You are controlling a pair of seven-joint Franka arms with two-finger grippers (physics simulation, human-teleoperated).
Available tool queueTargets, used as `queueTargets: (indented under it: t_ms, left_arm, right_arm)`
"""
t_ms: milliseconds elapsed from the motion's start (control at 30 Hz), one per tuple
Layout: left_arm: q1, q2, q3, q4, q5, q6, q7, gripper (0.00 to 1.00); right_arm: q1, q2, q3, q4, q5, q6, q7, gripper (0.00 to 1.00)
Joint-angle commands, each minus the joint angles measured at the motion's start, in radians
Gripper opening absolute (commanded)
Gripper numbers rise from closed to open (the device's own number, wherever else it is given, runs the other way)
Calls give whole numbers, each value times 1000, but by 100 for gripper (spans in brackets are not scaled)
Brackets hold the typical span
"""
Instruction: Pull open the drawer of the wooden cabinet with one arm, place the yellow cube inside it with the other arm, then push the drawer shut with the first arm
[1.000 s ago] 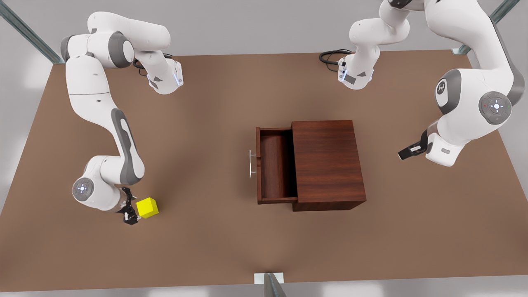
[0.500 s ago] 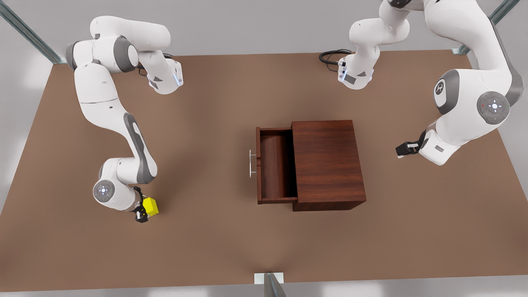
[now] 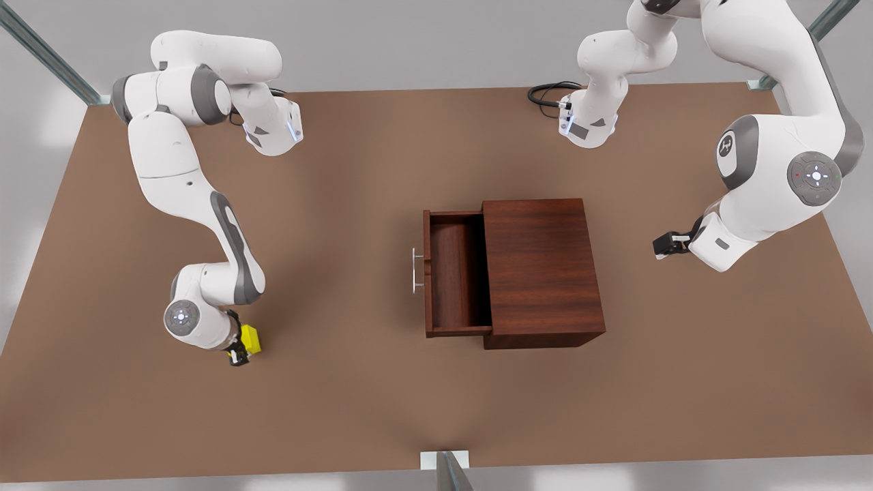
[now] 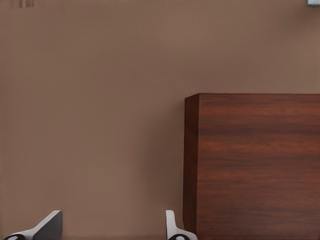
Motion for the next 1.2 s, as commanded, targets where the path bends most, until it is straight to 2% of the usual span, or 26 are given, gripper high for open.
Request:
queueTargets:
  t_ms: [0, 100, 233, 367, 433, 633, 833, 933, 1033, 1167]
  left_arm:
    - [0, -1, -2, 0, 1, 0, 68, 100]
    - [0, -3, 0, -1, 1, -2, 68, 100]
    - [0, -3, 0, -4, 2, 0, 68, 100]
    - [0, -3, -2, -4, 10, 0, 68, 100]
    - [0, -1, 0, -4, 10, 1, 66, 100]
    - [11, -1, 1, 2, 13, 17, 72, 100]
    - [23, 0, 1, 7, 15, 17, 75, 100]
    - [23, 0, 1, 7, 15, 17, 75, 100]
    - [17, 0, 0, 7, 15, 15, 72, 100]
    - [23, 0, 1, 7, 15, 17, 74, 100]
  right_arm:
    - [-3, -3, 2, 1, -2, -6, 50, 64]
    - [-5, -23, 3, 1, -2, -11, 47, 62]
    - [3, -152, 39, -1, 7, -110, 49, 59]
    - [6, -265, 125, 14, 10, -251, 50, 59]
    - [21, -287, 169, 77, 30, -366, 75, 60]
    - [220, -283, 169, 283, 44, -641, 412, 60]
    - [400, -273, 166, 340, 116, -655, 797, 60]
    - [492, -208, 161, 415, 157, -639, 1009, 60]
    - [656, -110, 49, 525, 156, -632, 1161, 60]
    - [713, -38, 42, 591, 156, -574, 1265, 61]
